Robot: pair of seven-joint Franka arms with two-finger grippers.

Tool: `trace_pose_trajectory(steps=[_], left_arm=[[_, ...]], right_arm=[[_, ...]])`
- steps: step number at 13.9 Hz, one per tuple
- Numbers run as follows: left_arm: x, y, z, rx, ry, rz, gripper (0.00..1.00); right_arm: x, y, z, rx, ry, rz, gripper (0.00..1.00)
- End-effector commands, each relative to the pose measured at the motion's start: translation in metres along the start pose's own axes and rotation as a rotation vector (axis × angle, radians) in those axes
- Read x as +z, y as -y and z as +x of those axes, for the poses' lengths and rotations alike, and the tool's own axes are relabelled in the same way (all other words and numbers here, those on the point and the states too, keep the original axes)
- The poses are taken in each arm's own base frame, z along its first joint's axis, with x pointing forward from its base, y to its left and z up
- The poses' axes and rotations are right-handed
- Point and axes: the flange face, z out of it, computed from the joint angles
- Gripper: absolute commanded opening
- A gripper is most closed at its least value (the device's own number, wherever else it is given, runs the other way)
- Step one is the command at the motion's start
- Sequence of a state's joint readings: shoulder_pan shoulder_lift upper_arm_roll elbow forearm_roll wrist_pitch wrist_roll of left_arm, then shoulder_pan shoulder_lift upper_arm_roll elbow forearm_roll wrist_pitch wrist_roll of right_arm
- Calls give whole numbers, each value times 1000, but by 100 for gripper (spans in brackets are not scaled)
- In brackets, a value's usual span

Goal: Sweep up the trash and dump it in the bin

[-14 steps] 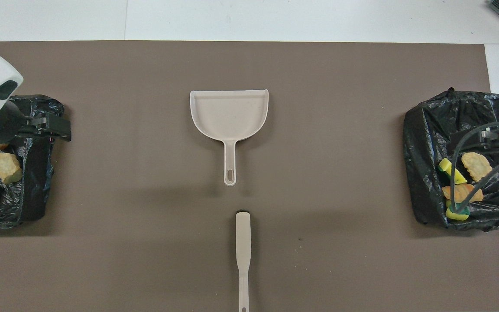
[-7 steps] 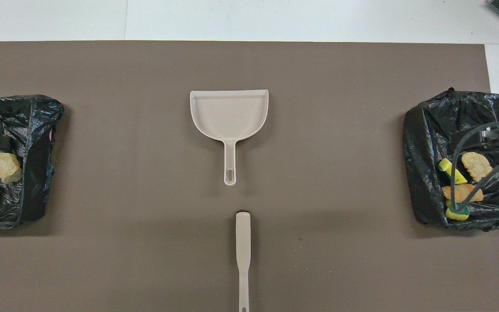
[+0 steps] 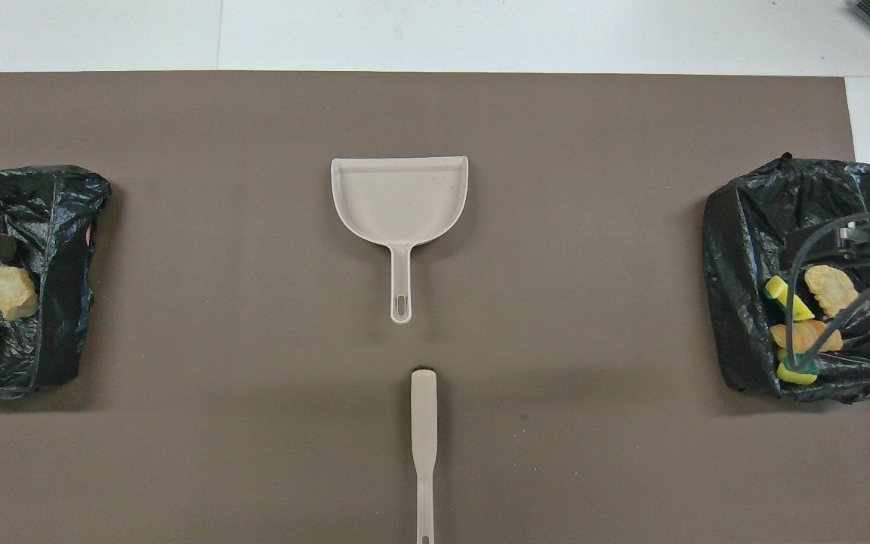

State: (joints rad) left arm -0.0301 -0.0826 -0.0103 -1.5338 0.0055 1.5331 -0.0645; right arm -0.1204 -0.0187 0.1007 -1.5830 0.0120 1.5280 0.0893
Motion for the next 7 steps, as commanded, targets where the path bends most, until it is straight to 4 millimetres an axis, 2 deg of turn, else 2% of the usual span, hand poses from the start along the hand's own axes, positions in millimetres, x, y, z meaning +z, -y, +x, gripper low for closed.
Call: trace_pose_trajectory(steps=[1,7], left_arm=[[-1,2,-11,0,10,-7,100],[-1,0,-16,12,33,-4,100]], right_arm=[[-4,0,1,18,5,0,100],[-3,0,1,18,7,0,100]])
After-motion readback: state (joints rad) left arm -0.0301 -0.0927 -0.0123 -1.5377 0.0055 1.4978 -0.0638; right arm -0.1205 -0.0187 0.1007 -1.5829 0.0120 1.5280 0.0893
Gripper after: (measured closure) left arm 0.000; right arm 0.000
